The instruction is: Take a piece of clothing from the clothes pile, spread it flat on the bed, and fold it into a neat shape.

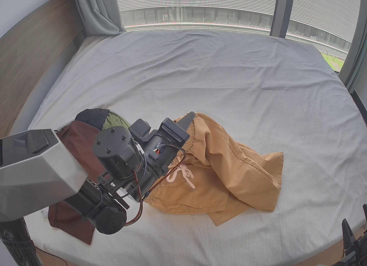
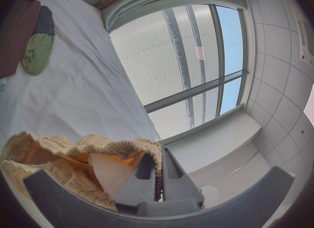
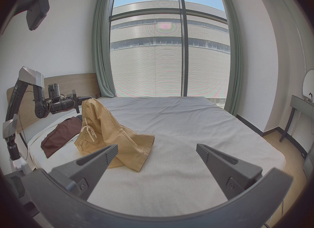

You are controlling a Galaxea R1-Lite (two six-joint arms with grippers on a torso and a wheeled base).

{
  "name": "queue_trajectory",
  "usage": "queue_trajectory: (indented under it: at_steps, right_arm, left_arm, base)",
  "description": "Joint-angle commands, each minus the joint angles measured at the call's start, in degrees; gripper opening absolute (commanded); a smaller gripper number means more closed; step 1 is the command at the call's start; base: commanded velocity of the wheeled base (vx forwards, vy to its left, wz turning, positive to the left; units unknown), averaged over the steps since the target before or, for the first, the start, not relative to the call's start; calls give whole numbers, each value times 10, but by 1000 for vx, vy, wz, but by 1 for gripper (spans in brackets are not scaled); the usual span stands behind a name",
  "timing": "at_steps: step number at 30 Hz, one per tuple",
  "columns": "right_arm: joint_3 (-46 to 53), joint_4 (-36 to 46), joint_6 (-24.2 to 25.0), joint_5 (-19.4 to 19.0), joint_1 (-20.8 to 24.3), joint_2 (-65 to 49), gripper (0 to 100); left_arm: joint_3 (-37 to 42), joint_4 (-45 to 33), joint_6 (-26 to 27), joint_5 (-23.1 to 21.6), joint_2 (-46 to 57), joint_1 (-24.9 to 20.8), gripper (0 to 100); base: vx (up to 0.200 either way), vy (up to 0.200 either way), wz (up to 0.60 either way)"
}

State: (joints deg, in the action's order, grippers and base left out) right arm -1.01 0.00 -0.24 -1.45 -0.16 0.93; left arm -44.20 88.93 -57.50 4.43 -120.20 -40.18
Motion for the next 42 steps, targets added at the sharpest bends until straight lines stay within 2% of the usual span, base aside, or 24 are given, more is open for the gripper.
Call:
queue_trajectory:
  at_steps: [1, 3, 11, 17, 23, 27, 34, 42]
  right_arm:
    - [9, 0, -1, 0, 0, -8, 100]
    - [9, 0, -1, 0, 0, -8, 100]
    - [9, 0, -2, 0, 0, -8, 100]
    - [9, 0, -2, 0, -1, -8, 100]
    - [9, 0, -2, 0, -1, -8, 100]
    - [9, 0, -2, 0, -1, -7, 100]
    - [9, 0, -4, 0, -1, -8, 100]
    - [9, 0, -5, -1, -2, -5, 100]
  left_arm:
    - [25, 1, 9, 0, 4, 28, 0]
    - [34, 1, 16, -3, 8, 36, 0]
    - [112, 0, 83, -68, 26, 92, 0]
    - [123, 0, 93, -77, 23, 135, 0]
    - [141, 1, 105, -121, 23, 188, 0]
    - [149, 0, 122, -145, 12, 204, 0]
    - [145, 1, 164, -151, -17, 221, 0]
    - [149, 1, 181, -168, -21, 224, 0]
  base:
    - [0, 0, 0]
    - [0, 0, 0]
    - [0, 0, 0]
    - [0, 0, 0]
    - [0, 0, 0]
    - [0, 0, 0]
    - [0, 0, 0]
    - [0, 0, 0]
